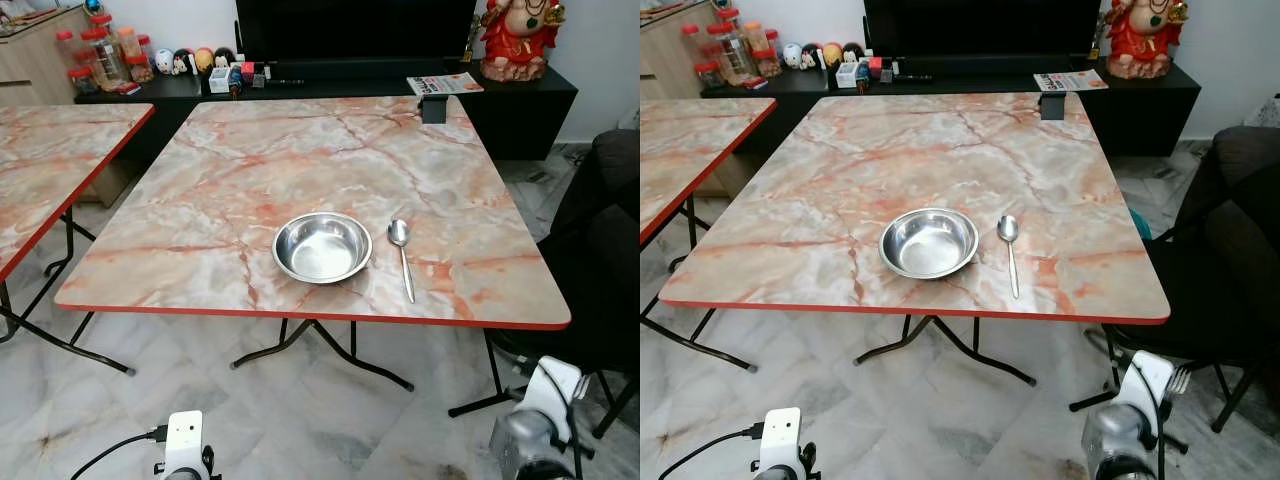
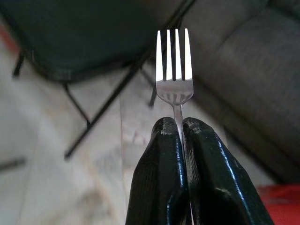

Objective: Setting the table

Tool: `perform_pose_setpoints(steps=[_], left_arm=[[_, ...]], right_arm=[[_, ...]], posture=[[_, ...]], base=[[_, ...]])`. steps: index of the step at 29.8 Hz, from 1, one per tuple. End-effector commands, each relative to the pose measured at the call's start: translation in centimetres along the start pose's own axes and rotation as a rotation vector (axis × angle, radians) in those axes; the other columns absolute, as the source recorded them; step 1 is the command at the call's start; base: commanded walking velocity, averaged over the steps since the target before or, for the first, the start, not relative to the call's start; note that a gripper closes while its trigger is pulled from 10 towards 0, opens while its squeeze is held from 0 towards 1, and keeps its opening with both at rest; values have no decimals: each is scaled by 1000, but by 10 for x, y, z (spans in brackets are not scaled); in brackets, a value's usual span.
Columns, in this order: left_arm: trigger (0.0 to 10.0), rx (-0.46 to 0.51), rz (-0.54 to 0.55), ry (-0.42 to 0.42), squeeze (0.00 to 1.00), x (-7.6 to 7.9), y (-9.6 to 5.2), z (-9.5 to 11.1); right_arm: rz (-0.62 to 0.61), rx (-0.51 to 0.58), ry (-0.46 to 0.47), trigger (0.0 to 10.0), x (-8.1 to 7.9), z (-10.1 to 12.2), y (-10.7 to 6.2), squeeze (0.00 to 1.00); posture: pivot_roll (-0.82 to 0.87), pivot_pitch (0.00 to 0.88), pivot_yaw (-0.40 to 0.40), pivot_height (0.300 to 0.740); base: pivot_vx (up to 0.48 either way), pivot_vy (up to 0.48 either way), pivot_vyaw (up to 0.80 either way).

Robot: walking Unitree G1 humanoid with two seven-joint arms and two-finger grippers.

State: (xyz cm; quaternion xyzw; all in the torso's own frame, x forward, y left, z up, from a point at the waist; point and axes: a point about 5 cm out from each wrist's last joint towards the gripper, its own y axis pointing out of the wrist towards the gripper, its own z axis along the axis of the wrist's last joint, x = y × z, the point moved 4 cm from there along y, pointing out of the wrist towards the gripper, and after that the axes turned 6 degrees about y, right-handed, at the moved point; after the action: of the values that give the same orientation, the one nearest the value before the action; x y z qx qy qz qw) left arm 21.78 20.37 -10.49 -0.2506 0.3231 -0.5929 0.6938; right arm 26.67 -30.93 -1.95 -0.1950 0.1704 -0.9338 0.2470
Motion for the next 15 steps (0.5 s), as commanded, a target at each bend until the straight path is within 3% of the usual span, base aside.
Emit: perform_pose_setpoints(steps=[1,3,6,10,15], left_arm=[[10000,-10,-8,12,0,0,0,-2],[10000,-7,-11,13,0,1,0,-1],[10000,-5,-13,13,0,1,0,0],[10000,-4,-21,19,0,3,0,0],[10000,-3,-27,23,0,4,0,1]], right_arm=[[-30,66,49,10000,0,22,3,0],[-76,113,107,10000,4,41,5,0],[-112,138,138,10000,9,49,5,0],[-155,238,193,10000,17,77,2,0],[-137,385,254,10000,19,126,-7,0]], posture=[[-101,0,49,740],[-104,0,50,740],[-107,0,50,740],[-119,0,56,740],[-123,0,56,740]], base=[[0,0,0],[0,0,0],[0,0,0],[0,0,0],[0,0,0]])
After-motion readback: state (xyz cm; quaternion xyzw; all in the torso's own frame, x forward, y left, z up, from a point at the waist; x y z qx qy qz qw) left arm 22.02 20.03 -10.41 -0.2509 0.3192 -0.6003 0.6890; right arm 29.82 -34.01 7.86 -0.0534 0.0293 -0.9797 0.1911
